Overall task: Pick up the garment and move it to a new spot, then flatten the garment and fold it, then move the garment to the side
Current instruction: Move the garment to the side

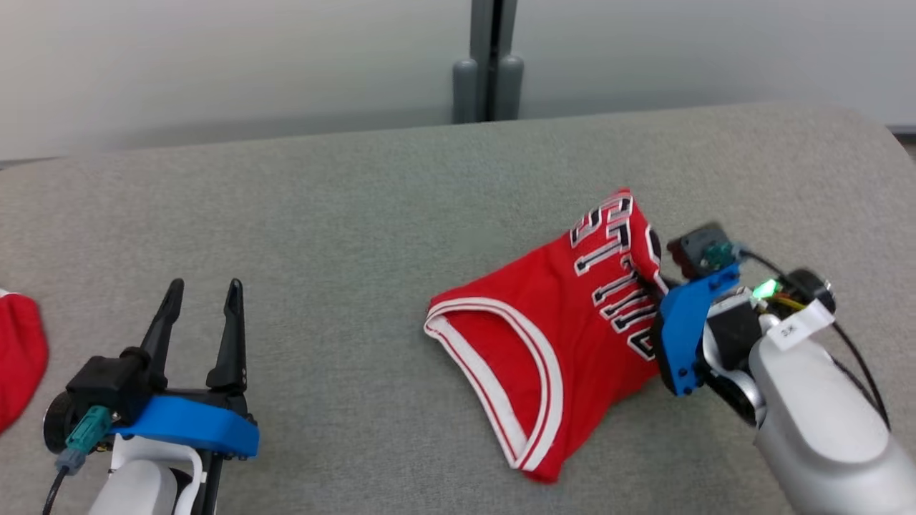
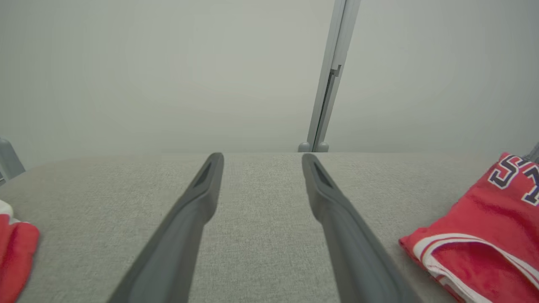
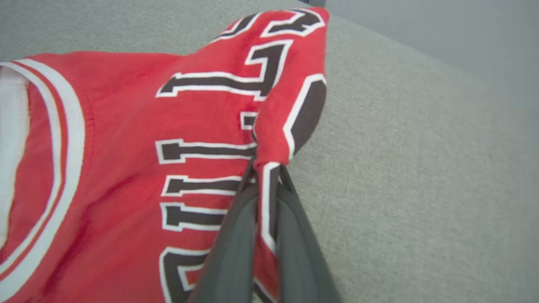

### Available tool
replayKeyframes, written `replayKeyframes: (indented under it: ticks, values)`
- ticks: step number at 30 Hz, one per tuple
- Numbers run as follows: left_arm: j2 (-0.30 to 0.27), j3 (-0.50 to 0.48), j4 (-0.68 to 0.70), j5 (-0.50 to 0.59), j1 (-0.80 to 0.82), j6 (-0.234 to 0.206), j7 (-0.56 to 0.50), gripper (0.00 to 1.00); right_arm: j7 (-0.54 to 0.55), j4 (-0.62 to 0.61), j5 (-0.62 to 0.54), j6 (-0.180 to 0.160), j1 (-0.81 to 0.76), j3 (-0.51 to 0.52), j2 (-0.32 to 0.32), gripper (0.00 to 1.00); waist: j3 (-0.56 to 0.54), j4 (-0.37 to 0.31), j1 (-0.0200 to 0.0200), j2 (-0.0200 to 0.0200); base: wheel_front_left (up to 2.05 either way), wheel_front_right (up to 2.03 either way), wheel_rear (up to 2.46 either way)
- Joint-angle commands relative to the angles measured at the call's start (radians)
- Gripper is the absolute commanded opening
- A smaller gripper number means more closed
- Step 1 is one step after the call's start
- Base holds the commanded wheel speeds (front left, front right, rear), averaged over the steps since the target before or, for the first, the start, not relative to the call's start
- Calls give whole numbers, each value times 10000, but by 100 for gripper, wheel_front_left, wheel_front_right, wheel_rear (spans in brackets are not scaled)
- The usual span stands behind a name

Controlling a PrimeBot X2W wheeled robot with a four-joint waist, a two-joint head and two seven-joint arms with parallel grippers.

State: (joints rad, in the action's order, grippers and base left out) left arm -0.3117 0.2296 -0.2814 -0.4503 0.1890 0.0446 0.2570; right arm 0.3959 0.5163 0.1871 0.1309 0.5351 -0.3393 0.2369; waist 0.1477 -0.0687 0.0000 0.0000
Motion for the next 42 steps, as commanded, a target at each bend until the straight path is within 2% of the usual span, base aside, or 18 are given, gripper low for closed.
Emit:
replayKeyframes:
  ticks: [1,8,15,18,26,36,37,38,39,42]
  values:
    - [-62,-60,88,28,207,7,30,100,-38,-82,92,-4,392,-54,217,0,120,-105,0,0,0,0,0]
    - [-375,-90,551,229,826,-11,-52,100,-430,275,346,-2,2048,-290,1410,0,1136,-981,0,0,0,0,0]
    - [-728,-56,1263,490,1336,-177,-350,100,-1358,738,-15,-2,2683,-88,2648,0,2018,-1783,0,0,0,0,0]
    - [-881,-71,1524,543,1497,-186,-544,100,-1854,955,-254,-4,2969,248,2987,0,2353,-2095,0,0,0,0,0]
    - [-1374,-101,2324,651,1805,-215,-1159,100,-2784,1544,-1294,-4,3732,920,3214,0,3230,-2647,0,0,0,0,0]
    - [-1565,-15,2933,709,1864,-338,-1494,100,-3545,2419,-2382,-6,3918,2095,2738,0,3533,-2702,0,0,0,0,0]
    - [-1553,0,2939,690,1855,-340,-1498,100,-3645,2497,-2476,-6,3907,2137,2699,26,3521,-2678,0,0,0,0,0]
    - [-1534,19,2936,674,1846,-341,-1497,100,-3775,2552,-2562,-6,3904,2160,2671,86,3502,-2647,0,0,0,0,0]
    - [-1525,21,2931,660,1831,-348,-1501,100,-3865,2568,-2647,-6,3913,2237,2619,100,3486,-2621,0,0,0,0,0]
    - [-1505,2,2900,582,1762,-373,-1450,100,-4081,2617,-2959,-6,3826,2385,2523,100,3410,-2522,0,0,0,0,0]
